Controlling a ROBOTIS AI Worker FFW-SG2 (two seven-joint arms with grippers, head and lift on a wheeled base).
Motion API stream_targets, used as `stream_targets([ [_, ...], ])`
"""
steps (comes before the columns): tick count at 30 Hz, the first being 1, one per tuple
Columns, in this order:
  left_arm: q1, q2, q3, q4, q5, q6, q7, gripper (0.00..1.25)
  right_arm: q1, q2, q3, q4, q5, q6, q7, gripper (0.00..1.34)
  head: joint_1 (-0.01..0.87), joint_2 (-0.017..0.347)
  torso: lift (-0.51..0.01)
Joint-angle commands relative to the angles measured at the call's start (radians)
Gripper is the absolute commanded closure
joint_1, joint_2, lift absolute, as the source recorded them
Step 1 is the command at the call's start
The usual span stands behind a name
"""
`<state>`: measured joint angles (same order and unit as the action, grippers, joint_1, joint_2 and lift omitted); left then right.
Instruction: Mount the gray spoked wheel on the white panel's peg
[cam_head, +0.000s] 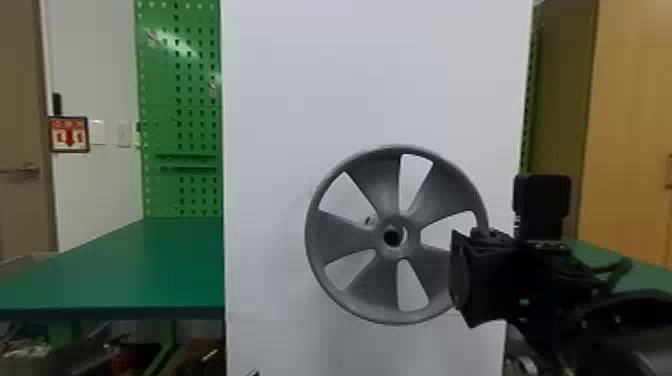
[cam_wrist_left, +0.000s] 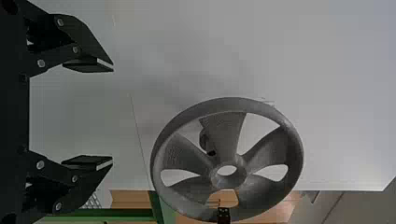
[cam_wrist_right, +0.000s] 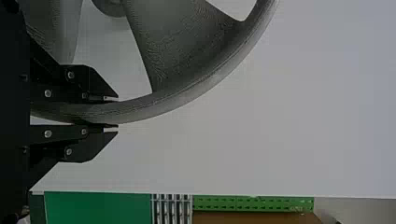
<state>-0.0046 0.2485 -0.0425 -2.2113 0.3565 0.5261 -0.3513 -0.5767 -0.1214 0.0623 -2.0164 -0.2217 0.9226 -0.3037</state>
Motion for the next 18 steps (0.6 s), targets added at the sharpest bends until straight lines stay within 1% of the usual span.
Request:
stream_targets([
  [1, -0.002, 0.000, 0.000, -0.001, -0.002, 0.000, 0.000, 0.54, -0.011, 0.000, 0.008, 0.022, -0.002, -0.007, 0.000, 1.19, 0.123, -0.008, -0.397],
  [7, -0.002, 0.002, -0.002, -0.001, -0.002, 0.000, 0.000, 0.54, -0.022, 0.000, 0.013, 0.045, -0.015, -0.011, 0.000, 1.19, 0.123, -0.008, -0.397],
  [18, -0.003, 0.002, -0.005, -0.001, -0.002, 0.000, 0.000, 0.54, -0.032, -0.003, 0.014, 0.073, -0.004, -0.019, 0.000, 1.19, 0.123, -0.008, -0.397],
])
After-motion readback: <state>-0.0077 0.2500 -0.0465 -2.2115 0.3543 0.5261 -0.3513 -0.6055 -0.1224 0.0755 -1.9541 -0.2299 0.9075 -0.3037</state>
